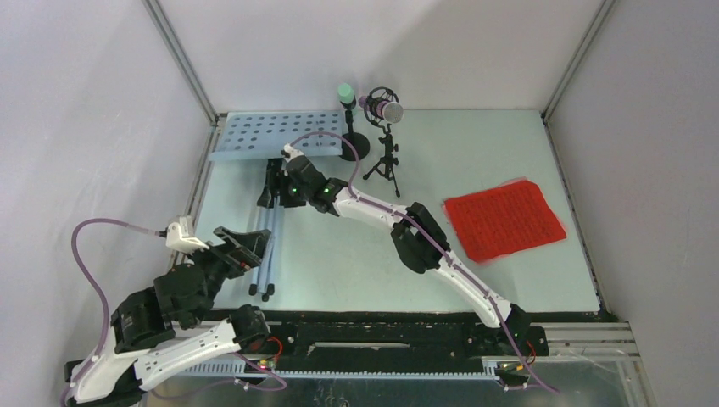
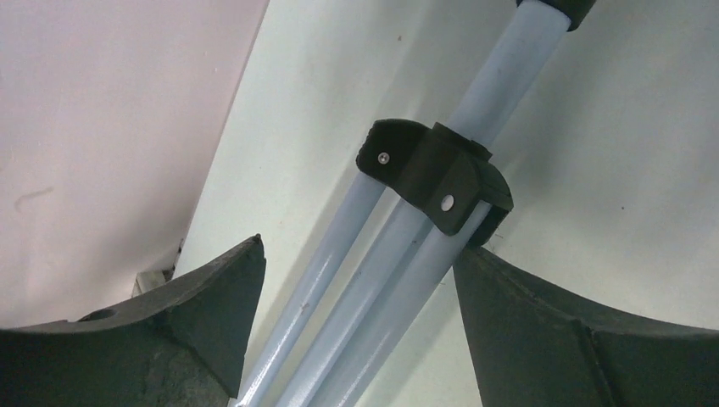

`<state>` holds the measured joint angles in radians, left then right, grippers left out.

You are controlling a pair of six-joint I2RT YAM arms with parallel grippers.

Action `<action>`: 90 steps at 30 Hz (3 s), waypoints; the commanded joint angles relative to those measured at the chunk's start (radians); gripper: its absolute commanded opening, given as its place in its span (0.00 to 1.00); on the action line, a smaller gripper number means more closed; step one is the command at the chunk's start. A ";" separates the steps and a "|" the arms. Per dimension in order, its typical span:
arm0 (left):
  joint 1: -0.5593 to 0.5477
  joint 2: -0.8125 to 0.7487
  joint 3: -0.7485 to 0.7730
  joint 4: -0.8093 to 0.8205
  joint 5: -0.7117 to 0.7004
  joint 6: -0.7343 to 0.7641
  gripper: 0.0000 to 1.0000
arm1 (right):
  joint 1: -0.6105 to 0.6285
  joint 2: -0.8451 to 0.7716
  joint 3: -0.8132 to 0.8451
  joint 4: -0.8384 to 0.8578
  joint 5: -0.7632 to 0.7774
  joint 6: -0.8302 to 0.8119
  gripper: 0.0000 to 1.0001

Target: Pack up the instrument practice props

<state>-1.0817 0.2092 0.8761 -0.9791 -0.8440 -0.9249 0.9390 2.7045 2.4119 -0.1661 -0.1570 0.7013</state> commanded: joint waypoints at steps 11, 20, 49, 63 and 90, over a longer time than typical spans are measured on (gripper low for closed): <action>-0.002 0.069 0.034 -0.040 -0.038 0.061 1.00 | 0.048 -0.333 -0.214 -0.061 0.106 -0.335 0.89; -0.001 0.068 0.055 0.022 -0.056 0.184 1.00 | 0.074 -0.827 -0.871 0.132 0.311 -0.474 0.89; 0.003 0.182 -0.017 0.056 0.007 0.384 1.00 | -0.130 -1.452 -1.758 0.586 0.386 -0.487 0.93; 0.421 0.221 -0.102 0.221 0.423 0.575 1.00 | -0.339 -1.139 -1.549 0.858 0.209 -0.661 0.92; 0.421 0.180 -0.139 0.241 0.368 0.589 1.00 | -0.439 -0.746 -1.166 0.820 0.067 -0.772 0.40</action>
<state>-0.6670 0.3851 0.7513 -0.7704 -0.4858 -0.3637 0.5003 1.9270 1.2179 0.6487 -0.0765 -0.0689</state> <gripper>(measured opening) 0.996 0.448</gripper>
